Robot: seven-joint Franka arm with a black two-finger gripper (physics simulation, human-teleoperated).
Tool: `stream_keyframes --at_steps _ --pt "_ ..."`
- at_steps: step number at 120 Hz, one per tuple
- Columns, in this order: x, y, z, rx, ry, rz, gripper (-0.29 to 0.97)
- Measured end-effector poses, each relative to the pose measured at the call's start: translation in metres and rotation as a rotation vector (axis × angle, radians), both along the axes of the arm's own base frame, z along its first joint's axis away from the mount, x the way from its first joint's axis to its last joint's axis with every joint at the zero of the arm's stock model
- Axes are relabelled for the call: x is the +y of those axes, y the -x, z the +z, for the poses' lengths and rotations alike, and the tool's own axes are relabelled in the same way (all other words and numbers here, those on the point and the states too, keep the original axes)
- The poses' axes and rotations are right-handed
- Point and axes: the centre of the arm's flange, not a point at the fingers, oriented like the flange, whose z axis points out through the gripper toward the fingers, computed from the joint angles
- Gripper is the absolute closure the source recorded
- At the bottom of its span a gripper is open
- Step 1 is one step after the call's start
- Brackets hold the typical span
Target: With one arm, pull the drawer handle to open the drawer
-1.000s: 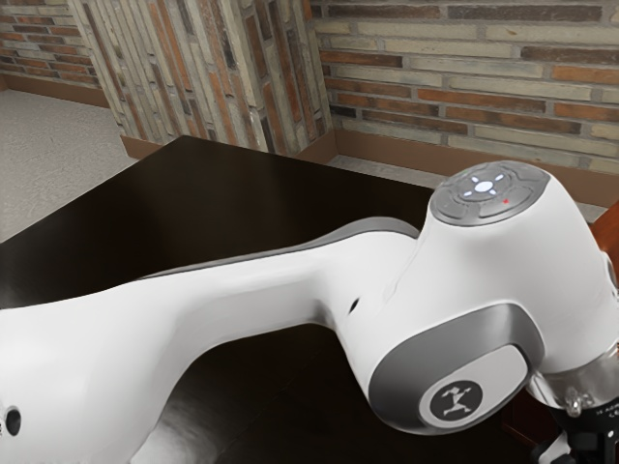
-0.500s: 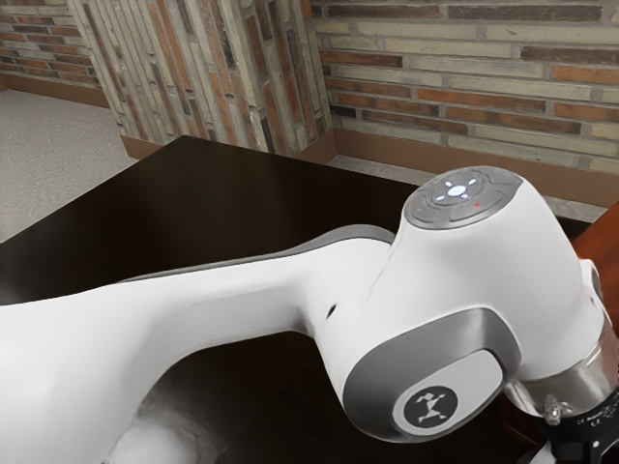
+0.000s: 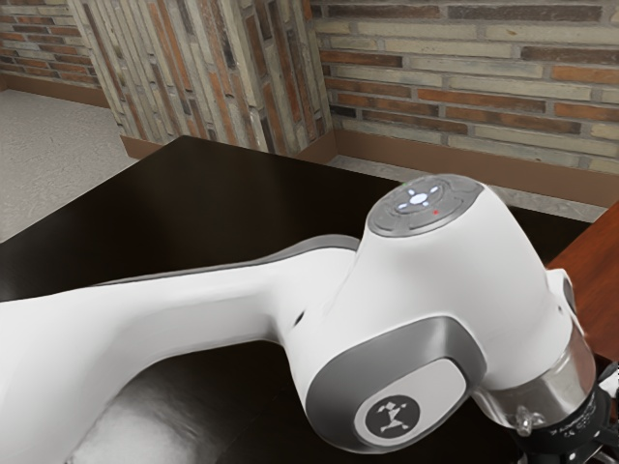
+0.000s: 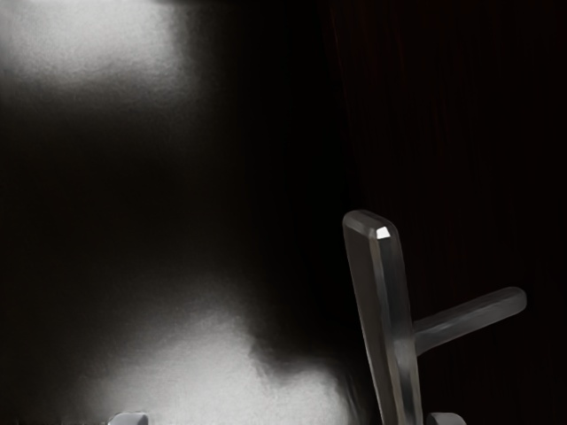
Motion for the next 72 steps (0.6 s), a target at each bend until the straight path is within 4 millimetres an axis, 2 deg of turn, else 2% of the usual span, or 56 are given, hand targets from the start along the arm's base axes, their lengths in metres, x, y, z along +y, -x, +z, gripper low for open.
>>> stream_keyframes --at_steps 48,72 --pt "-0.008 0.01 0.003 0.005 0.009 0.005 0.32" --pt "-0.005 0.022 0.001 0.022 0.012 0.009 0.32"
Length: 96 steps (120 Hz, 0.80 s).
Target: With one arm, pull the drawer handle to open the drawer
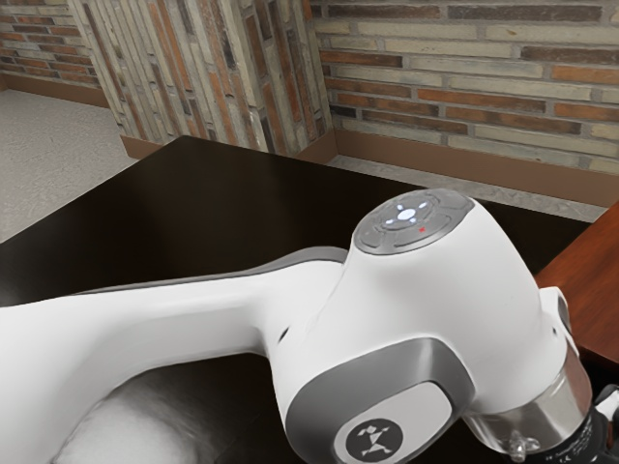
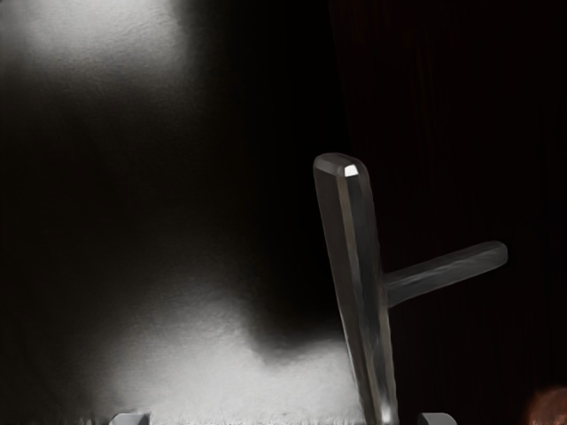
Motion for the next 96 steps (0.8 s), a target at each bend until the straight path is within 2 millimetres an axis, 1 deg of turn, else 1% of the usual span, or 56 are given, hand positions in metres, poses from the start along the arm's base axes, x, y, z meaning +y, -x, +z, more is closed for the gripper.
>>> stream_keyframes --at_steps 68,83,96 --pt "0.009 0.015 0.004 0.017 0.014 0.019 0.33" --pt "0.014 0.02 0.006 0.021 0.017 0.023 0.33" --pt "0.017 0.019 0.006 0.024 0.017 0.032 0.33"
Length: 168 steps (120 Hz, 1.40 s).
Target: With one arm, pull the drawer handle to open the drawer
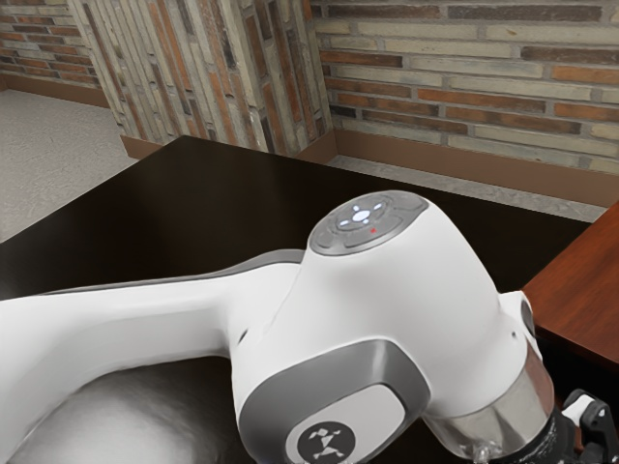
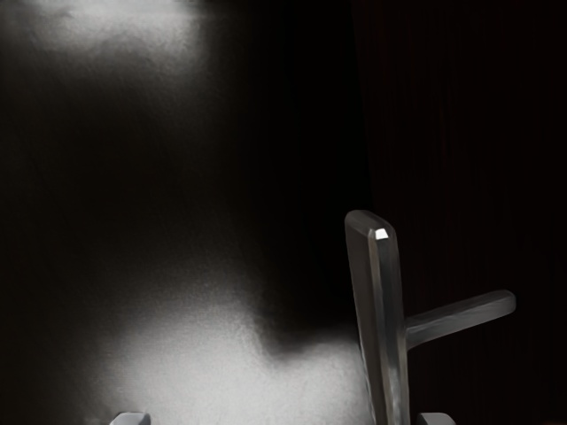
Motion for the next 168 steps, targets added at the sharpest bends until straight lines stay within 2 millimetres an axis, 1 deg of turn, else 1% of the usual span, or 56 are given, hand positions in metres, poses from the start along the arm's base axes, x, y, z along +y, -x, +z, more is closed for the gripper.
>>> stream_keyframes --at_steps 22,58,96,121,146,160,168 --pt "0.0 0.0 0.0 0.004 0.001 0.01 0.33" --pt "0.0 0.017 -0.001 0.022 0.006 0.008 0.33" --pt "0.007 0.029 -0.001 0.037 0.014 0.021 0.33" --pt "0.0 0.037 0.001 0.04 0.019 0.014 0.33" --pt "0.001 0.042 0.0 0.049 0.021 0.022 0.33" --pt "-0.003 0.051 0.001 0.048 0.025 0.015 0.33" --pt "-0.001 0.054 -0.001 0.052 0.027 0.018 0.33"
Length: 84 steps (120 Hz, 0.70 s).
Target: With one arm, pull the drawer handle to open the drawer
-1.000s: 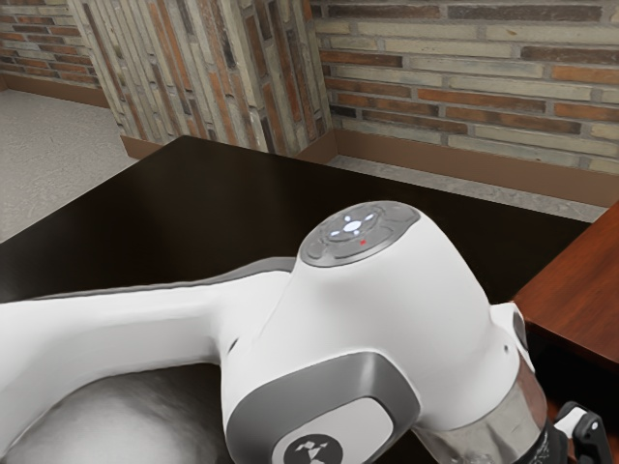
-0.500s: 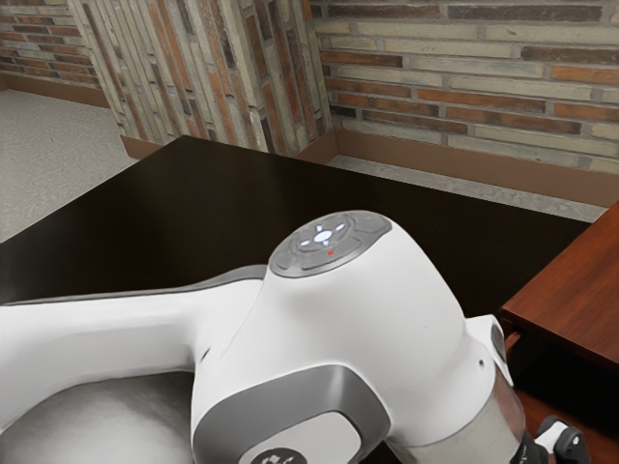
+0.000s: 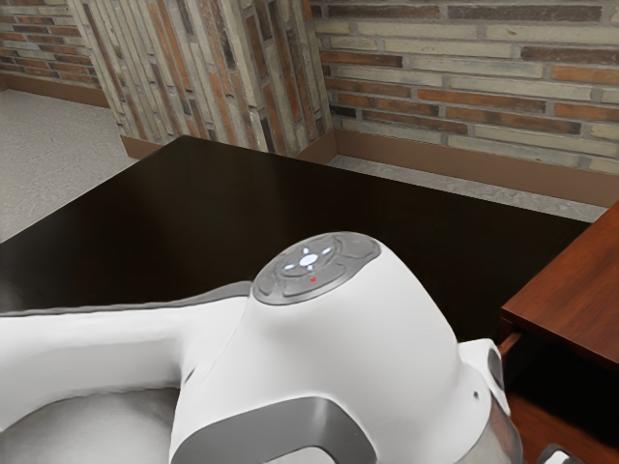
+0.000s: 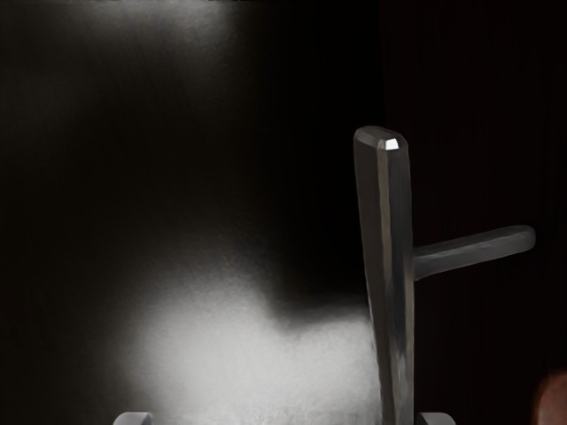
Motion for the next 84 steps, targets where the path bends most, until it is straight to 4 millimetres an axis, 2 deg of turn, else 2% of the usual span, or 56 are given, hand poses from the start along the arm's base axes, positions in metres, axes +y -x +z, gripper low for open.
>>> stream_keyframes --at_steps 44,84 --pt "0.001 0.012 0.0 0.004 0.011 0.014 0.34" --pt "0.01 0.021 0.003 0.005 0.022 0.027 0.34"
